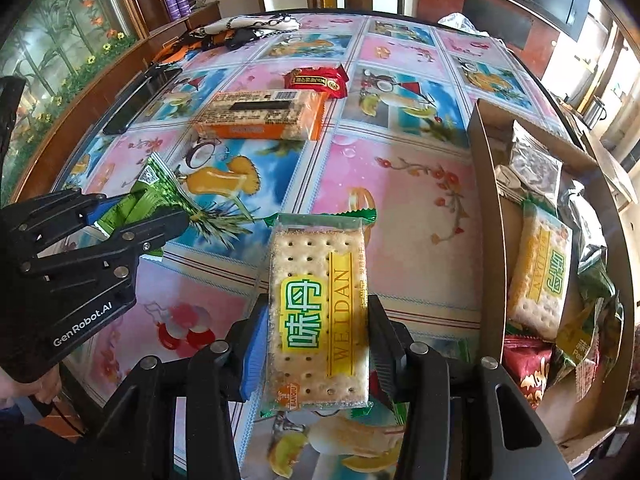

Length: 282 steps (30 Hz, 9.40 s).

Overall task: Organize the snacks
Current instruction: 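Carry the cracker pack and green bag up and over the box, then lower both packets into the box and open both grippers, then withdraw both grippers toward the striped biscuit pack and red candy packet, then grasp the striped biscuit pack with left gripper while right grasps clear green-trimmed packet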

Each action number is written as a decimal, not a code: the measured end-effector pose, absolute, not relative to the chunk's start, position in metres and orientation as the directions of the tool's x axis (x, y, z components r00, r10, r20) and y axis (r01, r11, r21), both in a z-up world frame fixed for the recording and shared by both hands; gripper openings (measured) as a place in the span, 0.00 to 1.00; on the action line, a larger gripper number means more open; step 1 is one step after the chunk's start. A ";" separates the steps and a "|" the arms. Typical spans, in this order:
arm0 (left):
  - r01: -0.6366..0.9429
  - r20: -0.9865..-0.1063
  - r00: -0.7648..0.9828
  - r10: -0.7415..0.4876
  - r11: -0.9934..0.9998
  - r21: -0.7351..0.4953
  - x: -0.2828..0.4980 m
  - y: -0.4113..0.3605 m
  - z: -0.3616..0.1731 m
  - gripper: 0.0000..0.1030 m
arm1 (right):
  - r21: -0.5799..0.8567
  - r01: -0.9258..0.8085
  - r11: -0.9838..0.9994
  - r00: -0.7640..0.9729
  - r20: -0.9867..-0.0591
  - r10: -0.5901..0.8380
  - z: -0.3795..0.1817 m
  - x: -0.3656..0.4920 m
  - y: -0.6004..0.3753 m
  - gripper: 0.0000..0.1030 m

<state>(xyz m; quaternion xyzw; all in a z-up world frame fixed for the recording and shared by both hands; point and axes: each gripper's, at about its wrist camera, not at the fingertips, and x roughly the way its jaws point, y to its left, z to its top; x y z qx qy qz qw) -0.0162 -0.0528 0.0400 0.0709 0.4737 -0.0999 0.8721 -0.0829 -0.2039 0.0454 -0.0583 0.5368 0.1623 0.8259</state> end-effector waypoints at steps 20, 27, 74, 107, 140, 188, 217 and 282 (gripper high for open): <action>0.254 -0.796 0.600 -0.081 0.963 0.093 -0.020 -0.063 0.064 0.28 | 0.071 -0.312 0.947 0.430 -0.879 0.207 0.068 -0.090 -0.210 0.48; 0.226 -0.779 0.626 -0.046 0.966 0.125 -0.025 -0.060 0.069 0.28 | 0.037 -0.327 0.944 0.459 -0.867 0.193 0.074 -0.098 -0.207 0.48; 0.344 -0.765 0.627 -0.150 0.934 0.100 -0.018 -0.144 0.085 0.28 | -0.123 -0.243 0.962 0.588 -0.808 0.046 0.099 -0.111 -0.270 0.48; 0.618 -0.798 0.437 -0.416 0.783 -0.069 -0.016 -0.300 0.061 0.28 | 0.055 0.131 0.990 0.508 -0.861 -0.020 0.081 -0.123 -0.443 0.48; 0.633 -0.798 0.464 -0.385 0.774 -0.005 -0.006 -0.325 0.058 0.43 | 0.094 0.153 0.984 0.469 -0.883 0.011 0.062 -0.102 -0.465 0.49; 0.554 -0.776 0.530 -0.342 0.833 0.012 -0.009 -0.243 0.080 0.64 | 0.091 0.188 0.978 0.533 -0.846 -0.023 0.093 -0.113 -0.420 0.53; 0.346 -0.856 0.465 -0.224 0.936 -0.057 0.146 -0.037 0.027 0.72 | 0.179 -0.042 0.983 0.484 -0.857 0.177 0.095 -0.119 -0.349 0.53; 0.324 -0.877 0.455 -0.154 0.946 0.001 0.105 -0.053 0.013 0.63 | 0.136 -0.071 0.988 0.286 -0.946 0.151 0.032 -0.051 -0.246 0.30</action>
